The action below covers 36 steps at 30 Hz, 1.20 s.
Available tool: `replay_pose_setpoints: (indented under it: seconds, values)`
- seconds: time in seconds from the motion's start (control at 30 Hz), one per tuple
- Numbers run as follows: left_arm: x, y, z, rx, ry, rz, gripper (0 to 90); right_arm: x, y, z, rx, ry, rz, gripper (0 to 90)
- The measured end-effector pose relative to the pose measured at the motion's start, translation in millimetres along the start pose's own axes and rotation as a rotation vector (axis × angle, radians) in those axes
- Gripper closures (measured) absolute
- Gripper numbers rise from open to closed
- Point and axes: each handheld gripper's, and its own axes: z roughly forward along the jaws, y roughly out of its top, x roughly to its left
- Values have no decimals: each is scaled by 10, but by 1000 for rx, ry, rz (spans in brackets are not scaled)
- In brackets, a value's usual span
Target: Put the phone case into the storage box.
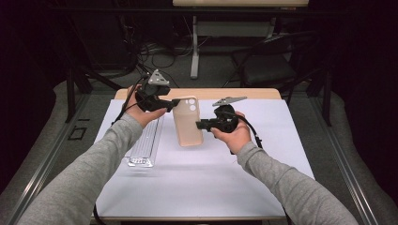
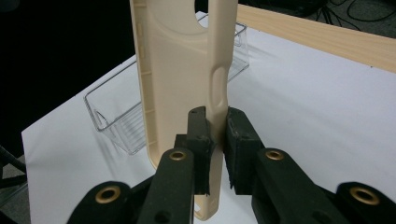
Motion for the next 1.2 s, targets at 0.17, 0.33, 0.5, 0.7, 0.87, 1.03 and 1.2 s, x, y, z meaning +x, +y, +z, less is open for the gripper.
replay_pose_setpoints:
  seconds: [0.17,0.33,0.5,0.7,0.87,1.03,1.2]
  values:
    - [-10,8,0,1,-13,19,504,-5,-8,2,1,1,5,814]
    - [-25,11,-3,8,-16,50,539,-6,-13,6,2,3,8,814]
    - [-35,16,2,26,-27,53,603,-8,-19,12,3,4,10,814]
    - [-37,18,12,58,-41,45,659,-7,-22,16,5,4,5,814]
    - [-42,29,7,74,-42,41,697,-4,-28,21,4,6,9,814]
    - [-47,48,0,78,-47,43,732,-6,-29,21,3,7,10,814]
    - [-58,64,4,100,-42,61,766,-10,-41,27,2,7,14,814]
